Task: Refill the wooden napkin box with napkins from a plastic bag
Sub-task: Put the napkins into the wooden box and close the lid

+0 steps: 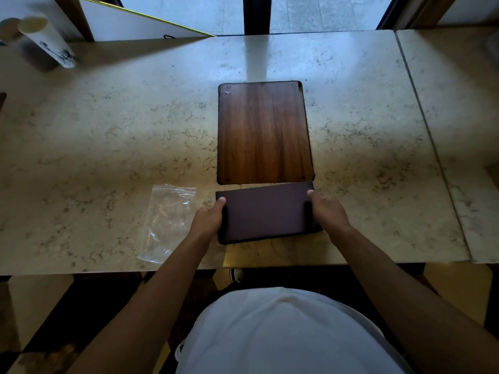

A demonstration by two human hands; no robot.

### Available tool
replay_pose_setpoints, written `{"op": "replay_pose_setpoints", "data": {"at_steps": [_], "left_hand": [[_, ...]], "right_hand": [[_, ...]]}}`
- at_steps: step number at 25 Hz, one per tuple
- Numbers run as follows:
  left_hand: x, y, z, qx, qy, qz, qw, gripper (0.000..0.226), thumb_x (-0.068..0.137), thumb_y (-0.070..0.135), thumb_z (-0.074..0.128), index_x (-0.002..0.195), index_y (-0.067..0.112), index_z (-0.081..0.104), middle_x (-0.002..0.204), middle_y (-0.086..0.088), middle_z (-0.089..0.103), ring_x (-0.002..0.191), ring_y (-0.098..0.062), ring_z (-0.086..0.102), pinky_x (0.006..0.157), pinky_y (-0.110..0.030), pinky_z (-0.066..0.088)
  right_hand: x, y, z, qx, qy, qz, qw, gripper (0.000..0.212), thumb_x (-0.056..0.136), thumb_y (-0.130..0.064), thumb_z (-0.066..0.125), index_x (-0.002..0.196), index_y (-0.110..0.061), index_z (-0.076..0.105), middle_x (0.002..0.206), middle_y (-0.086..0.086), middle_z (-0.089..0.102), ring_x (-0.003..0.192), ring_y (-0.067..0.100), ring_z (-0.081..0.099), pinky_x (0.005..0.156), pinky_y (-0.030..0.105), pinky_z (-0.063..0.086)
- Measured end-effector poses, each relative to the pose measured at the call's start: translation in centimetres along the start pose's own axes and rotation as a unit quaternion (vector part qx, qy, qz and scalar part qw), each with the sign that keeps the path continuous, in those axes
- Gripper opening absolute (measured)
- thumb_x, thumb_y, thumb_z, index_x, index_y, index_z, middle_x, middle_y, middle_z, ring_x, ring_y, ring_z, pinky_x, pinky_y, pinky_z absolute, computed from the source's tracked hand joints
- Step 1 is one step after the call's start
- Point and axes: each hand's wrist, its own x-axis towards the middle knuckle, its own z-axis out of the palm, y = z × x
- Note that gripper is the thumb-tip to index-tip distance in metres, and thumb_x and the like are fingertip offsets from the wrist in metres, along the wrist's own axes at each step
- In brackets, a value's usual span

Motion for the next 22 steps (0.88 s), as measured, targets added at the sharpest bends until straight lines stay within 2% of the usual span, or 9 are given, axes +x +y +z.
{"op": "replay_pose_setpoints", "data": {"at_steps": [3, 6, 8, 10, 13, 15, 17, 19, 22], "left_hand": [[-0.1, 1.4, 0.0, -0.018, -0.033, -0.034, 0.999, 0.061, 0.097, 0.065, 0.037, 0.128, 0.015, 0.054, 0.118, -0.005, 0.058, 0.09, -0.019, 0.059, 0.068, -0.034, 0.045], [-0.4, 2.6, 0.3, -0.005, -0.064, -0.047, 0.997, 0.077, 0.095, 0.073, 0.027, 0.142, 0.015, 0.048, 0.12, -0.006, 0.056, 0.095, -0.02, 0.057, 0.075, -0.036, 0.043], [-0.8, 3.4, 0.2, 0.002, -0.066, -0.015, 0.998, 0.081, 0.093, 0.076, 0.024, 0.141, 0.016, 0.051, 0.127, -0.009, 0.058, 0.106, -0.023, 0.056, 0.086, -0.041, 0.044], [-0.8, 4.5, -0.9, -0.042, -0.044, 0.066, 0.996, 0.075, 0.094, 0.075, 0.022, 0.126, 0.021, 0.062, 0.125, -0.01, 0.065, 0.111, -0.025, 0.06, 0.092, -0.043, 0.047], [-0.7, 5.9, -3.3, -0.189, -0.02, 0.128, 0.973, 0.057, 0.091, 0.065, 0.041, 0.109, 0.018, 0.067, 0.106, -0.006, 0.075, 0.101, -0.024, 0.069, 0.081, -0.04, 0.054], [-0.9, 5.5, -3.1, -0.208, -0.001, 0.149, 0.967, 0.038, 0.09, 0.048, 0.058, 0.102, 0.015, 0.073, 0.1, -0.006, 0.079, 0.093, -0.022, 0.074, 0.08, -0.039, 0.059], [-1.1, 4.1, -1.9, -0.157, 0.041, 0.157, 0.974, 0.017, 0.093, 0.024, 0.067, 0.104, 0.014, 0.076, 0.103, -0.01, 0.078, 0.091, -0.02, 0.074, 0.084, -0.039, 0.061], [-1.1, 2.3, -1.0, -0.108, 0.066, 0.151, 0.98, 0.027, 0.092, 0.011, 0.069, 0.118, 0.006, 0.072, 0.107, -0.01, 0.077, 0.093, -0.018, 0.074, 0.087, -0.04, 0.062], [-0.6, 0.5, -0.9, -0.031, 0.087, 0.162, 0.982, 0.029, 0.092, 0.013, 0.069, 0.119, 0.006, 0.072, 0.104, -0.008, 0.078, 0.092, -0.017, 0.073, 0.086, -0.042, 0.062]], "right_hand": [[0.9, -1.1, -0.1, 0.048, -0.048, 0.069, 0.995, 0.069, 0.098, -0.067, 0.031, 0.128, -0.012, 0.06, 0.118, 0.007, 0.059, 0.116, 0.03, 0.058, 0.104, 0.048, 0.046], [1.1, -2.2, -0.3, 0.077, -0.079, 0.106, 0.988, 0.071, 0.097, -0.07, 0.026, 0.131, -0.015, 0.055, 0.13, 0.009, 0.058, 0.117, 0.028, 0.057, 0.104, 0.045, 0.044], [1.2, -2.8, -0.8, 0.097, -0.09, 0.097, 0.987, 0.068, 0.098, -0.066, 0.026, 0.13, -0.015, 0.058, 0.125, 0.007, 0.061, 0.111, 0.025, 0.06, 0.098, 0.044, 0.048], [1.3, -3.8, -1.7, 0.179, -0.064, 0.052, 0.98, 0.058, 0.101, -0.056, 0.031, 0.116, -0.013, 0.066, 0.103, 0.003, 0.07, 0.092, 0.02, 0.065, 0.081, 0.036, 0.051], [0.8, -5.3, -3.5, 0.322, 0.004, -0.022, 0.947, 0.039, 0.098, -0.044, 0.048, 0.095, -0.014, 0.072, 0.076, -0.006, 0.075, 0.078, 0.011, 0.069, 0.067, 0.026, 0.052], [0.4, -5.2, -3.5, 0.278, 0.039, -0.081, 0.957, 0.026, 0.093, -0.034, 0.062, 0.102, -0.013, 0.075, 0.085, -0.009, 0.076, 0.082, 0.009, 0.07, 0.068, 0.023, 0.054], [0.0, -4.1, -2.6, 0.211, 0.044, -0.118, 0.969, 0.03, 0.092, -0.019, 0.069, 0.121, -0.014, 0.071, 0.097, -0.009, 0.075, 0.091, 0.007, 0.071, 0.076, 0.024, 0.059], [-0.1, -2.7, -1.8, 0.165, 0.051, -0.122, 0.977, 0.039, 0.091, -0.009, 0.069, 0.129, -0.01, 0.067, 0.104, -0.007, 0.075, 0.096, 0.009, 0.071, 0.087, 0.032, 0.06], [0.2, -0.7, -1.1, 0.125, 0.06, -0.1, 0.985, 0.039, 0.089, -0.007, 0.071, 0.128, -0.01, 0.068, 0.115, 0.002, 0.076, 0.102, 0.016, 0.071, 0.094, 0.042, 0.059]]}}
